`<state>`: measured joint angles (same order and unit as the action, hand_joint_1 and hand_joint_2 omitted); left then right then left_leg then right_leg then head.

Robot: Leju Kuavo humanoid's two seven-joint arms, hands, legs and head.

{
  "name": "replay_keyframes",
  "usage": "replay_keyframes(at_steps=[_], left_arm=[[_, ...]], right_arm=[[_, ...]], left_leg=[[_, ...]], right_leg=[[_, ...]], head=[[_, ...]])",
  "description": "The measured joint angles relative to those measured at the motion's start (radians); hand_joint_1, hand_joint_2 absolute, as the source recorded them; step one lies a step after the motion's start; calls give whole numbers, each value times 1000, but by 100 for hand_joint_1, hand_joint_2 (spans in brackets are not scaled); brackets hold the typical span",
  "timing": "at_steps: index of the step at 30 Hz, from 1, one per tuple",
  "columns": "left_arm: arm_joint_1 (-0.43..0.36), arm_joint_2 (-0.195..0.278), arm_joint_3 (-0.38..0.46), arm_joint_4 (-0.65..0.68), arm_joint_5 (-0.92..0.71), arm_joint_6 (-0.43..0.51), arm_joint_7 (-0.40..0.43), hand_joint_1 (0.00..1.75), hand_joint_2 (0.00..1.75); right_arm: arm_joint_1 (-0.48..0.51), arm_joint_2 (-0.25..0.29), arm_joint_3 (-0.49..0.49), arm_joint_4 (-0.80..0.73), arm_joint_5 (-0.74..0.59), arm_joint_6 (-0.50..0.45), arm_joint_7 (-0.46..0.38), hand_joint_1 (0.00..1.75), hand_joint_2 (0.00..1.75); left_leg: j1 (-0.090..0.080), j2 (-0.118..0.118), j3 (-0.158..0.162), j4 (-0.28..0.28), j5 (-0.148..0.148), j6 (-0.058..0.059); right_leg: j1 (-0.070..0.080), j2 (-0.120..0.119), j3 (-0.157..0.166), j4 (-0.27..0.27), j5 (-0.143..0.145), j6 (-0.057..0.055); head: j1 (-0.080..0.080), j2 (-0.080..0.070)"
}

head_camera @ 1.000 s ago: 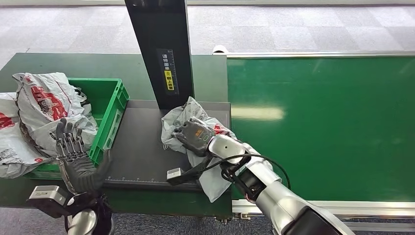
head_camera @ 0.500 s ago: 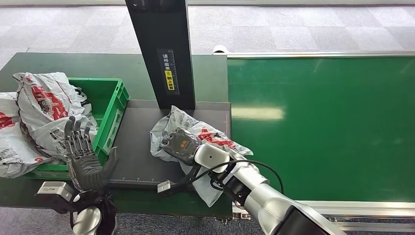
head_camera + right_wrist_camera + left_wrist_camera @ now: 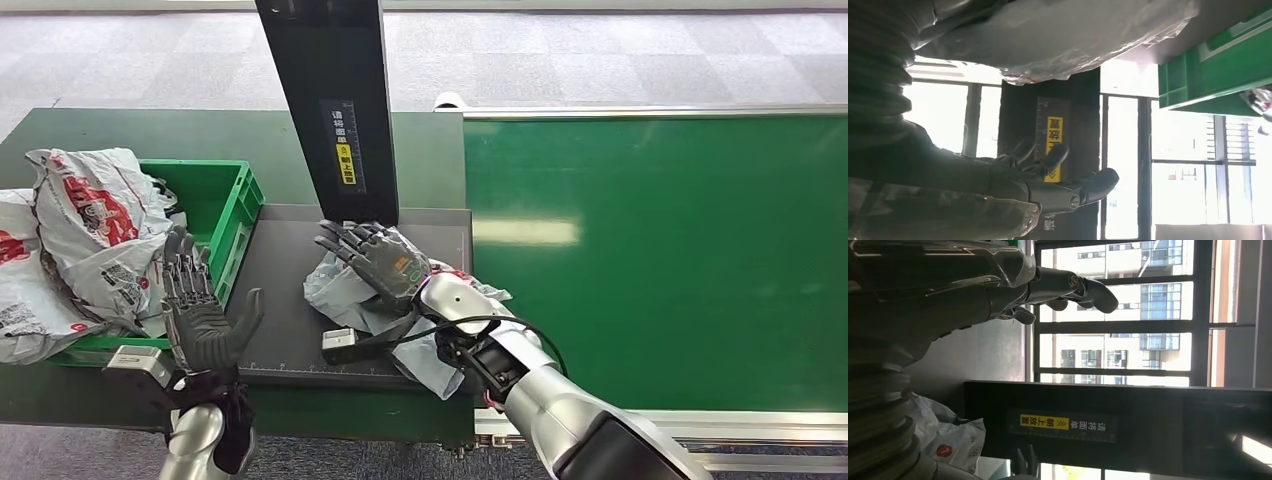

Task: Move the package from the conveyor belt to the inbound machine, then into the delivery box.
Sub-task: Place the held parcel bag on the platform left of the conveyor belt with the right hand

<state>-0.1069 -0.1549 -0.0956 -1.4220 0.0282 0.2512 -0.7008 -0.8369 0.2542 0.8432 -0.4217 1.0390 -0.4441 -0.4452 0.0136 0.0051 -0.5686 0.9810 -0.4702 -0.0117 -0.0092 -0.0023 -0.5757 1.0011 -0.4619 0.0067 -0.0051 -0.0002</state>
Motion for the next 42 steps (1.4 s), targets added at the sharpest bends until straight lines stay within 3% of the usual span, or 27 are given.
replay_keyframes(at_steps=[11,14,19,24,29,31,38,40,42], left_arm=[[-6,0,-1,20,0,0,0,0,175],[-7,0,-1,20,-3,5,0,0,175],[-8,0,-3,27,1,11,0,0,175],[-17,3,-8,59,41,-30,0,0,175],[-18,10,-7,71,45,-34,0,0,175],[-17,12,-7,71,38,-36,0,0,175],[-11,21,-5,71,-6,-53,20,0,175],[-9,22,-5,71,-28,-66,31,0,175],[-3,24,-7,68,-63,-91,54,0,175]], right_arm=[[0,-8,-41,-7,-3,1,-2,0,175],[7,-8,-60,-13,-81,53,-34,0,175],[63,-31,-207,-67,-467,382,-149,0,175],[150,-74,-390,-158,-896,863,-240,0,175],[212,-102,-492,-265,-1131,1071,-218,0,175],[231,-105,-511,-308,-1179,1088,-199,0,175],[294,-113,-587,-410,-1219,986,-197,0,175],[319,-115,-606,-447,-1198,925,-210,0,175],[355,-117,-633,-510,-1153,804,-202,0,175]], left_leg=[[0,0,0,0,0,0],[0,0,0,0,0,0],[0,-1,0,0,0,0],[0,-1,0,0,0,0],[0,0,0,0,0,0],[0,-1,0,0,0,0],[0,0,0,0,0,0],[0,-1,0,0,0,0],[0,-1,0,0,0,0]], right_leg=[[0,0,0,0,0,0],[0,0,0,0,0,0],[0,0,0,0,0,0],[0,0,0,0,0,0],[0,0,0,0,0,0],[0,0,0,0,0,0],[0,0,0,0,0,0],[0,-1,0,0,0,0],[0,-1,0,0,0,0]], head=[[0,0],[0,0],[0,0],[0,0],[0,0],[0,0],[0,0],[0,0],[0,0]])
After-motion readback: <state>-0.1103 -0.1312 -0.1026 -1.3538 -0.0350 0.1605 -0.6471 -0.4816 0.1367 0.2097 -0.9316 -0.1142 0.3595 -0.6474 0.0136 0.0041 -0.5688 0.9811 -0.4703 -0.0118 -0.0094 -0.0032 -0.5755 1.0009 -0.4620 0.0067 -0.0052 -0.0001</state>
